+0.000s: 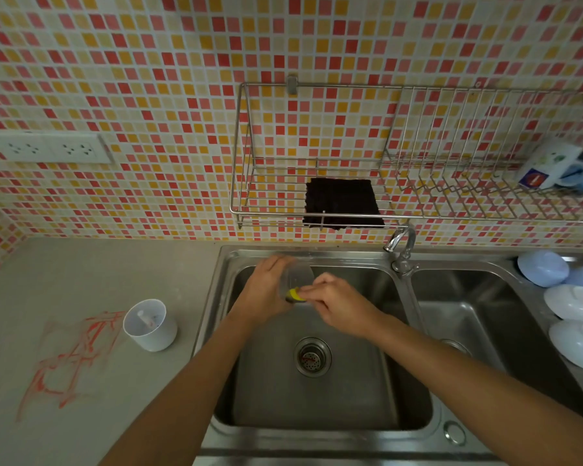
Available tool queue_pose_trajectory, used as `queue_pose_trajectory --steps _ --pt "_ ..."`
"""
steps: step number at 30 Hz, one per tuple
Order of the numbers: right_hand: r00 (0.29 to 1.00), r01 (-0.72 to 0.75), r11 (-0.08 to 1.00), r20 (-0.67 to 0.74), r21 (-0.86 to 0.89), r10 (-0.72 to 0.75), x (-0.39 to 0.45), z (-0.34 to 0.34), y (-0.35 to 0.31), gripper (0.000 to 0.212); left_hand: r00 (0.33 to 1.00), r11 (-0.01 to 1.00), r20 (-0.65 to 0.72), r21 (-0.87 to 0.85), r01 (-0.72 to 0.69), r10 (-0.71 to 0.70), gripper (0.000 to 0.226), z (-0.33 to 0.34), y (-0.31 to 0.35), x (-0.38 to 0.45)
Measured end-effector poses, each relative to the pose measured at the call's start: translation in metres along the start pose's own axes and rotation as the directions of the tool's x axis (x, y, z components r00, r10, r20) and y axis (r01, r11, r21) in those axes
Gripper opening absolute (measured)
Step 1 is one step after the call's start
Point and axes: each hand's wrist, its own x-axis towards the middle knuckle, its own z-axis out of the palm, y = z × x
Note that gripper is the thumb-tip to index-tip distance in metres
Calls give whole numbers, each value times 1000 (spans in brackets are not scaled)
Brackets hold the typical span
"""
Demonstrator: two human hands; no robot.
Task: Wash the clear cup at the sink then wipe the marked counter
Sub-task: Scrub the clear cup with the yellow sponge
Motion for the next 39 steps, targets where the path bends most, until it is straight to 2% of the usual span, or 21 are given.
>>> queue_pose_trajectory --steps 2,4,7,9,10,12,14,16,19,21,23,24,28,31,34,37,39 --pt "989 151 956 31 -252 -148 4 -6 9 45 999 999 26 -27 -32 32 75 -2 5 0" --pt "973 216 873 19 -437 -231 9 -14 13 41 998 997 45 -74 -32 35 76 -2 9 0" --pt "967 183 855 -67 -486 -245 11 -13 14 39 998 996 62 -84 -14 19 76 -2 10 2" --pt "974 110 897 -132 -429 -182 7 -2 9 39 998 998 58 -69 -5 9 75 -4 10 3" --pt "981 62 942 -153 -331 -118 4 4 3 39 999 998 51 -60 0 3 75 -6 9 4" --pt "984 -75 997 -163 -17 71 0 7 -11 36 999 999 41 -34 3 -2 74 -7 5 4" --pt "968 -179 956 -131 231 213 0 4 -19 31 999 1000 43 -18 5 -5 74 -8 3 2" --pt "965 -202 934 -106 295 242 1 1 -18 28 999 1000 46 -28 7 -6 74 -10 4 2" --pt "991 -131 982 25 137 129 3 -3 -6 31 996 1000 92 -17 -4 6 75 -7 4 2" --pt "996 17 990 91 -141 -4 6 -7 3 37 991 999 131 -35 -1 5 79 -3 4 0" --pt "981 192 881 83 -432 -173 9 -13 11 39 990 998 138 -58 -3 11 81 -3 6 0" --pt "971 230 834 66 -502 -229 9 -16 13 37 992 997 124 -72 -2 10 80 -6 7 2" --pt "959 231 804 -11 -547 -283 3 -13 16 37 988 998 154 -56 -25 33 82 -16 8 7" --pt "954 227 815 -46 -533 -296 -1 -4 16 35 978 997 206 -73 34 -18 87 -16 6 8" --pt "936 183 819 -157 -545 -314 -2 -5 15 25 979 989 197 -126 80 -54 89 -19 9 11" --pt "914 162 816 -227 -555 -336 0 -8 10 19 987 981 125 -155 120 -101 96 -16 13 7" --pt "897 166 815 -258 -554 -358 1 -6 5 16 991 988 -4 -78 133 -133 99 -9 13 1"
